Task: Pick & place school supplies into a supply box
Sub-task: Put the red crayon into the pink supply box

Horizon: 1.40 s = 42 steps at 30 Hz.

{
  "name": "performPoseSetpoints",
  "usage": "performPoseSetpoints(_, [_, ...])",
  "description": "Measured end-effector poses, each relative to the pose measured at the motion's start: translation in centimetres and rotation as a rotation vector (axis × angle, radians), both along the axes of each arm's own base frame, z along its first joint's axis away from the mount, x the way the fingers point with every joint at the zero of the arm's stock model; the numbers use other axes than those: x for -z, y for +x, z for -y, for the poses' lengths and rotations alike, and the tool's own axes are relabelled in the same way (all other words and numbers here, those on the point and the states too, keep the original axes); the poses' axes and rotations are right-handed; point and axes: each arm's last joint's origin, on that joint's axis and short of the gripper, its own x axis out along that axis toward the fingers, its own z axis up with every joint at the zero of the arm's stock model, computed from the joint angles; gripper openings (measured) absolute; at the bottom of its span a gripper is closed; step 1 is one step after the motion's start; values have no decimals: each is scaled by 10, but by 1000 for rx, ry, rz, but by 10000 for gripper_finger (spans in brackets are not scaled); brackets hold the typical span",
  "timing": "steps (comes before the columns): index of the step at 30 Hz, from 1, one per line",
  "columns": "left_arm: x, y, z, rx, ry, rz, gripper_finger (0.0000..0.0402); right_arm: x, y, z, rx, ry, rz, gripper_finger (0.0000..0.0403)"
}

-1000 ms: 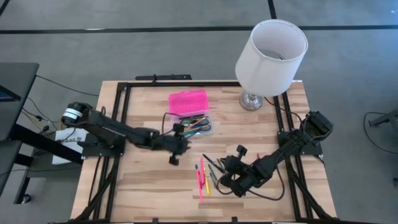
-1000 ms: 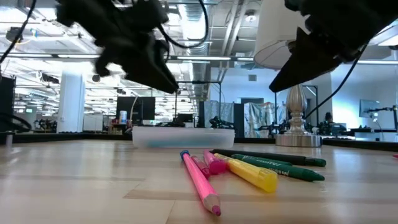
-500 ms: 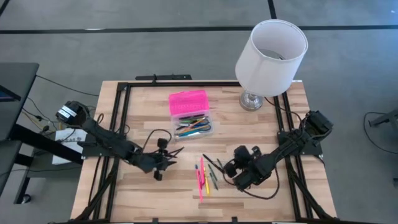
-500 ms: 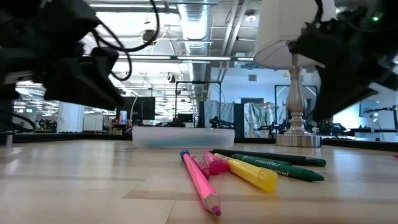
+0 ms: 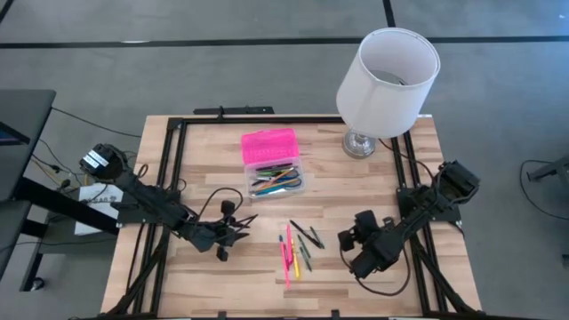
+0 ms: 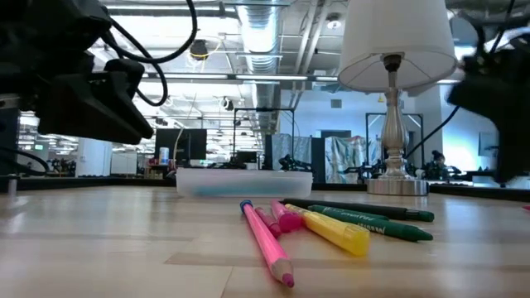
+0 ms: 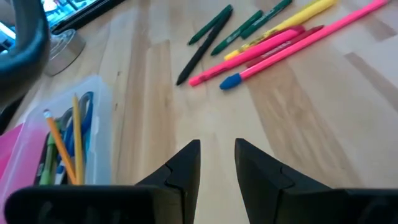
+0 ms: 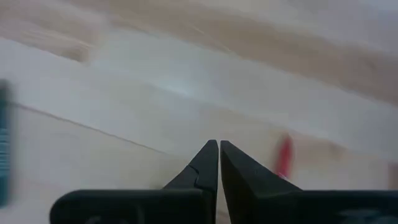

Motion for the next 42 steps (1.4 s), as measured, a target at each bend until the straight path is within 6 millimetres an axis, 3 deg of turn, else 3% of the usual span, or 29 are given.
performPoseSetpoints(4, [-1, -1, 3, 13, -1, 9, 95, 6, -11, 1, 60, 6, -28, 11])
performPoseSetpoints(23, [-2, -1, 4, 25, 6, 19, 95, 6, -12, -2, 57, 43, -58, 83])
performPoseSetpoints(42, [-1, -1, 4, 38, -18, 9, 95, 14, -20, 1, 100, 97, -136, 87])
